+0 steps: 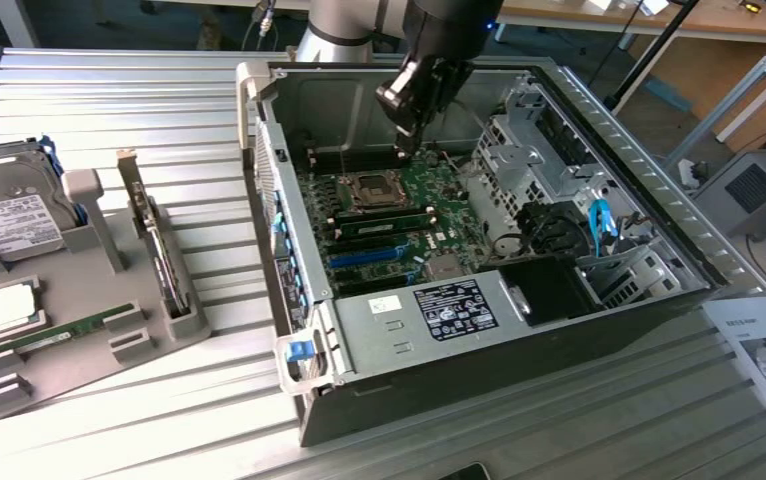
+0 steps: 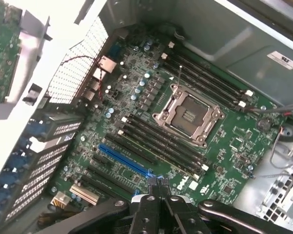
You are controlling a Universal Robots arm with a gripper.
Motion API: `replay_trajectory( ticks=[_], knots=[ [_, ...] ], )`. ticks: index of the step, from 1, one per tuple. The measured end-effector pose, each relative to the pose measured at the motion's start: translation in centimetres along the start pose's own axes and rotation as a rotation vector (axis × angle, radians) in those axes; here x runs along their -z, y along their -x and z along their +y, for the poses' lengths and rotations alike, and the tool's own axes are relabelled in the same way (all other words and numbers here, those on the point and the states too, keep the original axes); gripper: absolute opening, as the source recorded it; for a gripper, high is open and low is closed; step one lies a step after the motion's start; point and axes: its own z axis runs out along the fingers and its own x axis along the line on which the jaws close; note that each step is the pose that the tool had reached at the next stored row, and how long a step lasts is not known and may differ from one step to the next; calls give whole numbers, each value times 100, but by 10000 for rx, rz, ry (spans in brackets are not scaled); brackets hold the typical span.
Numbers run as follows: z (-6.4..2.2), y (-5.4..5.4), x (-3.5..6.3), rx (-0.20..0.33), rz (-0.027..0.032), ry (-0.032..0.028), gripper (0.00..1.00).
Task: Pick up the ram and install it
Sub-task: 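Press down the ram until it locks into place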
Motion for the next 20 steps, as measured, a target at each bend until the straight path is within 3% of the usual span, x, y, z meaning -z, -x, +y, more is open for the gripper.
replay_trajectory(
  ticks=[7, 20],
  knots=[
    [0, 0, -2, -862, 28, -7, 11],
    [0, 0, -5, -3184, 103, -21, 11]
  ],
)
